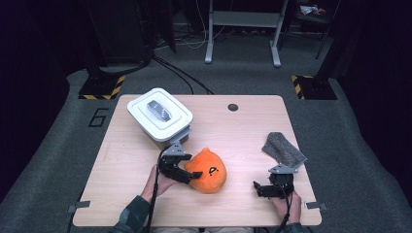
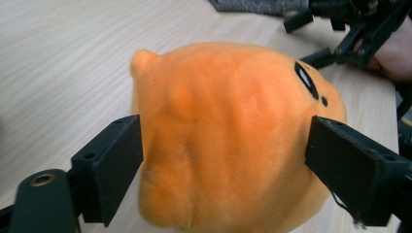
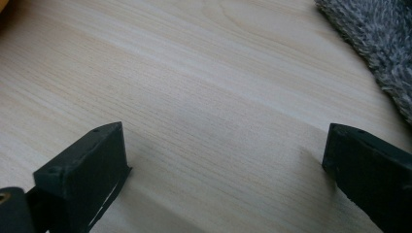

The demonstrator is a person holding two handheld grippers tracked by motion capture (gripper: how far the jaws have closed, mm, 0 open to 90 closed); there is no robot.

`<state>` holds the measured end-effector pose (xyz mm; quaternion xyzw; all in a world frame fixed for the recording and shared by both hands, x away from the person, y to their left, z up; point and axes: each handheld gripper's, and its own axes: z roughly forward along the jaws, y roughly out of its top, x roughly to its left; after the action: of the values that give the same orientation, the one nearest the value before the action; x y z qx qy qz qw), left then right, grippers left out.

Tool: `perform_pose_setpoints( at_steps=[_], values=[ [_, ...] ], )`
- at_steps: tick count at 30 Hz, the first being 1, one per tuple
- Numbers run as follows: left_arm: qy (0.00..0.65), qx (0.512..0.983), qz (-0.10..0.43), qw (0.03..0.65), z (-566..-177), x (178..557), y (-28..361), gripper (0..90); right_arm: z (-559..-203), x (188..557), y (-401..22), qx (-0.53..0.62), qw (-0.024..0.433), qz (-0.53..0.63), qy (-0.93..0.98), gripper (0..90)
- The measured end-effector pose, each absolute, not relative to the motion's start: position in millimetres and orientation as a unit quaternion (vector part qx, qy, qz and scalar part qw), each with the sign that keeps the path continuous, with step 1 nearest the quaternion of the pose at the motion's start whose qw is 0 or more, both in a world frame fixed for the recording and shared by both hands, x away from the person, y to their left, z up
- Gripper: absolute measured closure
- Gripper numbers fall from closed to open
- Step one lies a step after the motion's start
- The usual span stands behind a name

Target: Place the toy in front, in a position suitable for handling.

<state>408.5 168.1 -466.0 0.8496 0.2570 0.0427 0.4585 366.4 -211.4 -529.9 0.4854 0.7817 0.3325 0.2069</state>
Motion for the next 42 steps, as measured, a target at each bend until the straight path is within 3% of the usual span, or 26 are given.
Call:
perform_pose_setpoints(
  at_steps=[2, 6, 11, 15, 21, 42],
  values=[
    [0.254, 0.853, 0.042, 0.454, -467, 410, 164, 15.8, -530, 366, -211, 0.486, 0.207, 0.333, 0.781, 1.5],
    [0.254, 0.860, 0.044, 0.439, -469, 408, 161, 29.4, -530, 366, -211, 0.486, 0.207, 0.333, 0.781, 1.4],
    [0.257, 0.862, 0.049, 0.435, -471, 404, 159, 59.6, -530, 366, -212, 0.484, 0.208, 0.333, 0.782, 1.5],
    [0.273, 0.852, 0.062, 0.442, -470, 398, 158, 69.1, -530, 366, -211, 0.486, 0.207, 0.333, 0.781, 1.4],
    [0.300, 0.832, 0.087, 0.458, -464, 391, 152, 73.5, -530, 366, -211, 0.486, 0.207, 0.333, 0.781, 1.5],
    [0.349, 0.806, 0.125, 0.461, -448, 414, 87, 72.8, -530, 367, -212, 0.484, 0.207, 0.333, 0.782, 1.5]
  ],
)
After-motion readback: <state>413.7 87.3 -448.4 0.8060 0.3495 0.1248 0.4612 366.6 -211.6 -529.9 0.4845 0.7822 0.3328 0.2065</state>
